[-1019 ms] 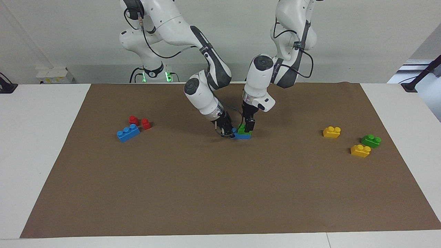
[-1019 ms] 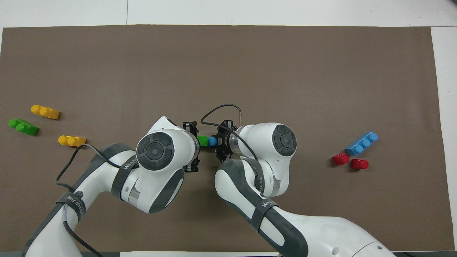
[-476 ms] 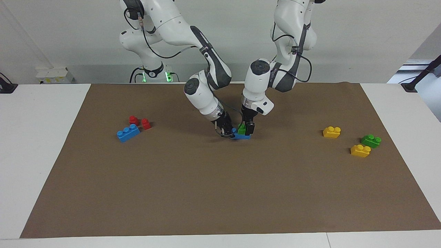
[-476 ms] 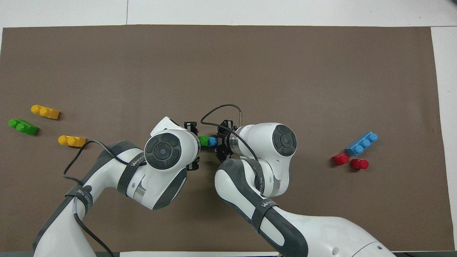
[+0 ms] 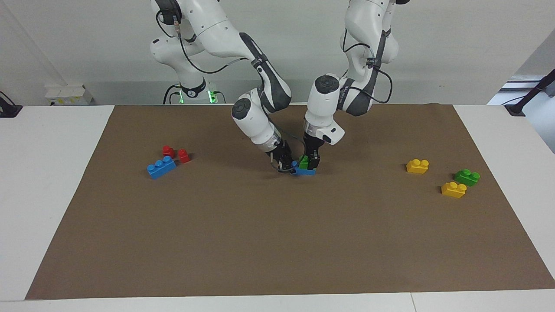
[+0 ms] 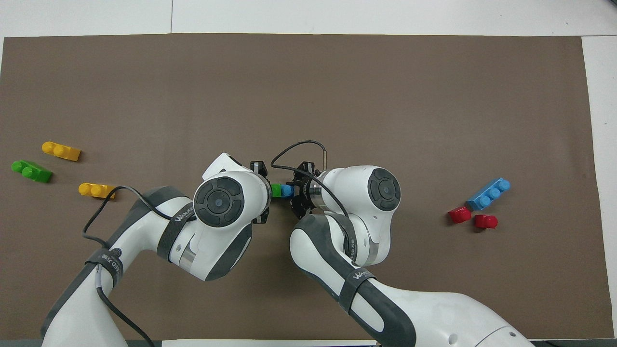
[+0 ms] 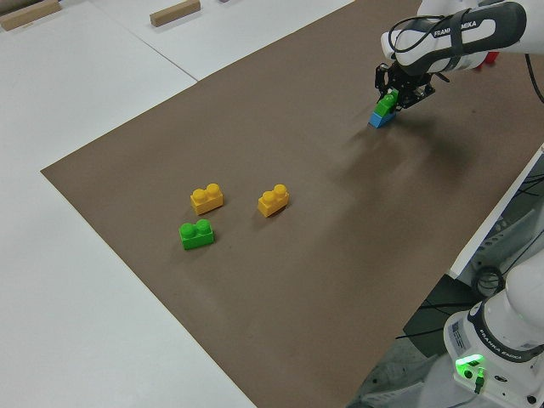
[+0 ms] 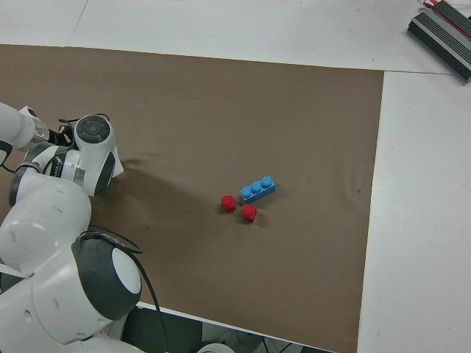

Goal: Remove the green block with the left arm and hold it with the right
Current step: 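Pull the green brick away with the left gripper while the right gripper pulls blue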

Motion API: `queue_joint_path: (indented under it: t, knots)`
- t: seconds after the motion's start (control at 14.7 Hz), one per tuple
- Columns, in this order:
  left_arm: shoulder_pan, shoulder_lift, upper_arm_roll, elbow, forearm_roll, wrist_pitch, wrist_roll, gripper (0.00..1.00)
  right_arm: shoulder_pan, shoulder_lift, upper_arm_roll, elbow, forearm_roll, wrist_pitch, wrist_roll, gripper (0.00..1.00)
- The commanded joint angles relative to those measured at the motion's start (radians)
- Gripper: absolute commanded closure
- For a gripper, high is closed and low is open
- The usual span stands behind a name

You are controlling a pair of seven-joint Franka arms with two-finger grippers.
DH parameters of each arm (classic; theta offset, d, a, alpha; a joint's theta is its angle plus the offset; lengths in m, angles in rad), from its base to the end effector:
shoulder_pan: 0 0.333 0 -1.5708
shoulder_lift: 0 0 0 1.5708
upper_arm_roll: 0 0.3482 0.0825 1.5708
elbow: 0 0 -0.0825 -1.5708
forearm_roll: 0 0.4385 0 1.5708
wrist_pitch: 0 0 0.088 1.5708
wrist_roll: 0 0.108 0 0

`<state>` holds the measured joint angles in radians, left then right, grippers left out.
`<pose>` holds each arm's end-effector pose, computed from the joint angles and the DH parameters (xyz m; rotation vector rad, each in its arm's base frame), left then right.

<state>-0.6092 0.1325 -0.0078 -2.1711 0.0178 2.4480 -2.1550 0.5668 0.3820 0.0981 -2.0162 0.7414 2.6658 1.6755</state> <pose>0.4988 -0.3538 0.3410 2.1699 2.0733 0.0566 0.5422 0.3971 0.2728 -1.8396 1.9843 0.4459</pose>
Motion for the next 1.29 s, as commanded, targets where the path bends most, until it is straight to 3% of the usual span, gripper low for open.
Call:
queue_joint_path:
  t: [0.0, 0.2, 0.75, 1.02, 1.22]
  knots:
    - [-0.006, -0.019, 0.009, 0.002, 0.016, -0.010, -0.006, 1.00, -0.010, -0.003, 0.008, -0.016, 0.029, 0.022, -0.036, 1.00]
    - [0.012, -0.036, 0.012, 0.042, 0.016, -0.079, -0.003, 1.00, -0.010, -0.003, 0.008, -0.015, 0.029, 0.022, -0.036, 1.00]
    - [0.085, -0.203, 0.031, 0.091, -0.002, -0.316, 0.173, 1.00, -0.018, -0.003, 0.006, -0.009, 0.029, 0.019, -0.036, 1.00]
    - [0.219, -0.220, 0.031, 0.119, -0.061, -0.402, 0.464, 1.00, -0.089, -0.003, 0.005, 0.037, 0.023, -0.021, -0.080, 1.00]
    - [0.327, -0.218, 0.031, 0.116, -0.073, -0.402, 0.694, 1.00, -0.209, -0.021, -0.001, 0.092, 0.010, -0.154, -0.150, 1.00]
